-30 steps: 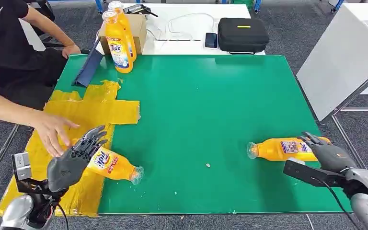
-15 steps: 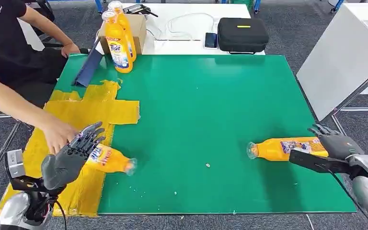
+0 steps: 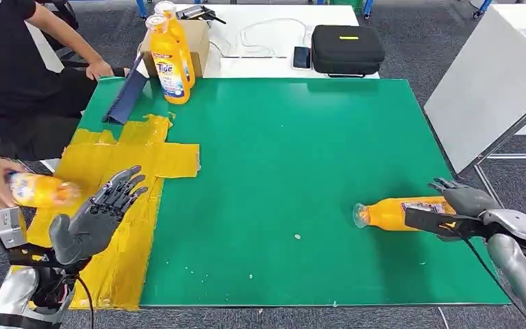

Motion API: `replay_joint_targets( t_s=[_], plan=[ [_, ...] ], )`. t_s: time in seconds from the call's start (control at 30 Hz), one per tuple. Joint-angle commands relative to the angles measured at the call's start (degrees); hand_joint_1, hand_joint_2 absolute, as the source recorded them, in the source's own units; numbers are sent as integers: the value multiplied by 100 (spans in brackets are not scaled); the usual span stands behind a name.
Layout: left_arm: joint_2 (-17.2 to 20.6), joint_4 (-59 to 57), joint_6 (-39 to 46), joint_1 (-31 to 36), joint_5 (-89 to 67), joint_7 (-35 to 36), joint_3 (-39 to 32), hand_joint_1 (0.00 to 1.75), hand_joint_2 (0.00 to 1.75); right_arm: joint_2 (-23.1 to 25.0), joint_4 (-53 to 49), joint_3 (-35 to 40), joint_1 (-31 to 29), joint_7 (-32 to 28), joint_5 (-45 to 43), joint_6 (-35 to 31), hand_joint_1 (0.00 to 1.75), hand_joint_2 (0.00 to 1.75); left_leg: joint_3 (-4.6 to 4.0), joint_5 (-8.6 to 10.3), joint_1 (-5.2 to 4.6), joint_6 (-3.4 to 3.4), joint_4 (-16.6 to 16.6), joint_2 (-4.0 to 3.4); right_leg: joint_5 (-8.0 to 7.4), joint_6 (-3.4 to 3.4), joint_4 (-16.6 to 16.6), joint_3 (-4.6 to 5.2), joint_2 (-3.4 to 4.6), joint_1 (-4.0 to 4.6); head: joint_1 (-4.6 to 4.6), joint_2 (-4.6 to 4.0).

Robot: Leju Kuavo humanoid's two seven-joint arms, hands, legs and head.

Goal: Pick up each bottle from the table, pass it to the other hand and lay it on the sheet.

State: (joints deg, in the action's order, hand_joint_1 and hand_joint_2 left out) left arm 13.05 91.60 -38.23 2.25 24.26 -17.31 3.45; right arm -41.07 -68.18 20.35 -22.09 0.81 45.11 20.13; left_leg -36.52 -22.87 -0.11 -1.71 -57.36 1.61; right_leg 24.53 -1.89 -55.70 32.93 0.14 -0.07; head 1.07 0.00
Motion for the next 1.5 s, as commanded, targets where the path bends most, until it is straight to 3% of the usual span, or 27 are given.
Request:
replay_joint_targets(
  t_s=[0.03,0.3,0.33,0.37,0.53,0.73,0.83,0.87,0.9,0.97,1.0,1.03,1.07,1.17,1.2,1.3,1.5],
  plan=[
    [28,-420,-75,274,43,43,4,0,0,350,1082,819,-517,-124,96,13,0,175,27,-5,6,9,5,-21,0,2,12,-28,10,7,0,0],
    [29,-952,-141,746,97,-3,197,0,0,81,1745,1565,-644,-521,-73,467,0,175,26,-2,4,9,4,-5,2,2,10,-30,-7,5,0,0],
    [11,-1003,-155,778,135,-34,202,0,0,95,1842,1625,-652,-556,-133,538,169,175,17,2,5,5,4,0,0,1,10,-22,-9,6,-2,0],
    [3,-1104,-208,881,156,-37,281,0,0,21,1912,1806,-609,-600,-125,674,175,175,30,-1,4,7,5,-2,3,1,12,-34,-12,5,2,0],
    [72,-1416,-224,1150,183,-122,520,0,0,-93,2175,2085,-505,-874,-509,567,175,175,40,0,7,8,6,18,8,1,18,-52,-35,8,0,0],
    [132,-1032,-176,748,185,-128,219,0,0,237,1768,1645,-616,-377,-1143,428,175,175,38,0,5,6,5,-19,-3,2,14,-37,1,5,2,0],
    [98,-601,4,313,113,6,-40,0,0,771,933,848,-282,-57,-1721,-110,175,175,49,-6,9,11,8,-40,-4,6,18,-48,21,10,-2,0],
    [69,-393,89,143,89,106,-115,0,0,1361,263,-99,226,54,-2775,-253,175,175,44,-5,7,8,7,-35,-5,5,15,-45,22,8,-2,0],
    [67,-319,92,84,91,129,-130,0,0,1452,-143,-108,407,379,-2753,-283,175,175,53,-9,8,12,6,-46,-3,6,14,-51,29,9,0,0],
    [10,-310,159,100,137,228,-81,0,0,2101,-847,-827,965,273,-4449,-111,175,175,60,-14,17,17,13,-71,-6,12,23,-56,49,20,-2,0],
    [-13,-304,198,122,149,261,-29,0,0,2155,-1122,-731,1089,447,-4473,-252,175,175,48,-8,17,13,10,-41,-1,9,15,-48,20,20,-9,0],
    [-20,-308,228,138,151,270,4,0,0,2167,-1235,-680,1138,522,-4494,-321,175,175,65,-17,30,23,12,-78,-4,15,21,-58,50,34,0,0],
    [-98,-295,331,122,282,378,10,0,0,2350,-1447,-719,1196,406,-4654,-476,175,175,42,-9,25,17,8,-37,-1,10,11,-39,15,25,2,0],
    [-397,0,606,18,680,546,62,0,0,2898,-2008,-480,1138,381,-4774,-816,175,175,38,-10,24,21,2,-16,11,11,-1,-31,-3,23,4,0],
    [-473,133,818,-3,634,595,90,0,175,3002,-2108,-304,1062,400,-4643,-944,175,175,23,-5,20,17,2,12,10,10,-8,-16,-17,18,2,0],
    [-500,243,928,-12,603,645,155,0,175,3104,-2166,-169,997,504,-4549,-1060,175,175,23,-14,29,22,-5,-27,11,12,-11,-17,15,27,-2,0],
    [-430,225,952,1,656,643,181,0,175,2978,-2108,-154,988,468,-4626,-1102,175,175,23,-8,23,20,-4,2,17,11,-9,-22,-19,21,-2,0]
  ],
)
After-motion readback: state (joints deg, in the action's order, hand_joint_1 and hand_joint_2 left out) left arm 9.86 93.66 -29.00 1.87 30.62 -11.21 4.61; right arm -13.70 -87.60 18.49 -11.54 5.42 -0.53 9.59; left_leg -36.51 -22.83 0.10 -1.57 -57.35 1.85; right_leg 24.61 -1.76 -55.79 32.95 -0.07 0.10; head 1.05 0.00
